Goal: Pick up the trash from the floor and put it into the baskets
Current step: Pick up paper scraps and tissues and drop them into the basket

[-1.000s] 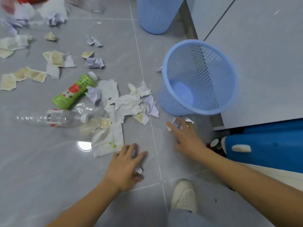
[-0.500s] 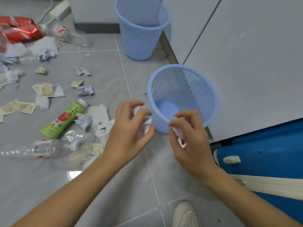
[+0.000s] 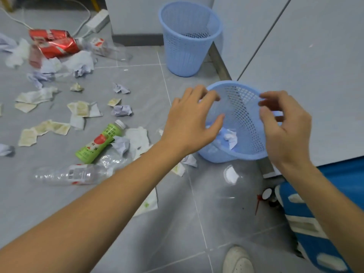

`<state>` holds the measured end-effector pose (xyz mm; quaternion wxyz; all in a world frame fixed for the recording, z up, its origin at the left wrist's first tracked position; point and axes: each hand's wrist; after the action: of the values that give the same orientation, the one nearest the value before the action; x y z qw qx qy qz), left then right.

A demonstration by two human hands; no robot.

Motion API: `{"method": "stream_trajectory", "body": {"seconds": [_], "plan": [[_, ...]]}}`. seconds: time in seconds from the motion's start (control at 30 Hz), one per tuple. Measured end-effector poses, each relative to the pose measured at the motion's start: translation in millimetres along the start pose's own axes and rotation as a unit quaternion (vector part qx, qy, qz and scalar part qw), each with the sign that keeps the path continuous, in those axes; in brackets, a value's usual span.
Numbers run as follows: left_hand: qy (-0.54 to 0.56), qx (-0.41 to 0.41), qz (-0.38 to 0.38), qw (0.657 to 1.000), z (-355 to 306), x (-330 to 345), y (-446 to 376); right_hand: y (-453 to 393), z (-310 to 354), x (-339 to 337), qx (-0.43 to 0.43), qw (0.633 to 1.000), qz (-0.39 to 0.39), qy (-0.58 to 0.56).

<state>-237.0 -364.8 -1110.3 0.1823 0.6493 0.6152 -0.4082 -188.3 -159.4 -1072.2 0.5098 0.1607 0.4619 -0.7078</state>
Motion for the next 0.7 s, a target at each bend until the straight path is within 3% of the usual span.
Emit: {"method": "stream_trajectory", "body": {"seconds": [0.1, 0.23, 0.3, 0.4, 0.5, 0.7], "plan": [[0.035, -0.073, -0.033, 0.996, 47, -18, 58, 44, 53, 47, -0.101, 0.991, 0.062, -0.058], [-0.022, -0.195, 0.003, 0.981, 109, -9, 157, 111, 50, 134, -0.149, 0.943, 0.294, -0.041], [-0.076, -0.247, 0.051, 0.965, 129, -1, 200, 126, 30, 166, -0.135, 0.919, 0.371, 0.006], [-0.138, -0.268, 0.141, 0.943, 143, 14, 241, 123, 9, 197, -0.109, 0.908, 0.402, 0.052], [-0.172, -0.267, 0.201, 0.927, 149, 29, 254, 105, 3, 218, -0.157, 0.904, 0.386, 0.090], [-0.168, -0.250, 0.215, 0.929, 163, 37, 252, 88, 12, 260, -0.268, 0.844, 0.458, 0.081]]}}
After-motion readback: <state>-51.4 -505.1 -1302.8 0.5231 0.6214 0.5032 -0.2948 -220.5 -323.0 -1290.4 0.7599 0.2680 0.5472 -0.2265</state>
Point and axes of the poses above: each hand's wrist, its own y-axis away from the middle knuckle, its own x-axis out of the palm, z = x × y, and after that the axes turned 12 degrees about -x, right-handed
